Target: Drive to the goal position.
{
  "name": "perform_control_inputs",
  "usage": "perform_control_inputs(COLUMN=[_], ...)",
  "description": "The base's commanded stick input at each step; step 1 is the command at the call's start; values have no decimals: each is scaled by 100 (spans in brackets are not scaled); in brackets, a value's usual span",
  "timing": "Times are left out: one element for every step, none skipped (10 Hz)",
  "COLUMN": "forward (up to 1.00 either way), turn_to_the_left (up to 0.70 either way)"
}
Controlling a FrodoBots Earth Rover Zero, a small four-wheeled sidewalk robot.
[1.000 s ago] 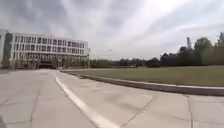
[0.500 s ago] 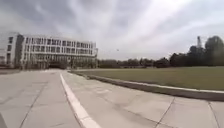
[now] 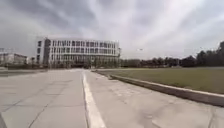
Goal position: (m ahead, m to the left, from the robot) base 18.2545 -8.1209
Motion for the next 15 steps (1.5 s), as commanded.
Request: perform_control_inputs(forward=[70, 70, 70, 70, 70, 70, 70, 70, 70, 70, 70, 70, 70, 70, 70], turn_to_the_left=[35, 35, 35, 35, 35, 35, 7, 0, 0, 0, 0, -13, -30, -35, -35])
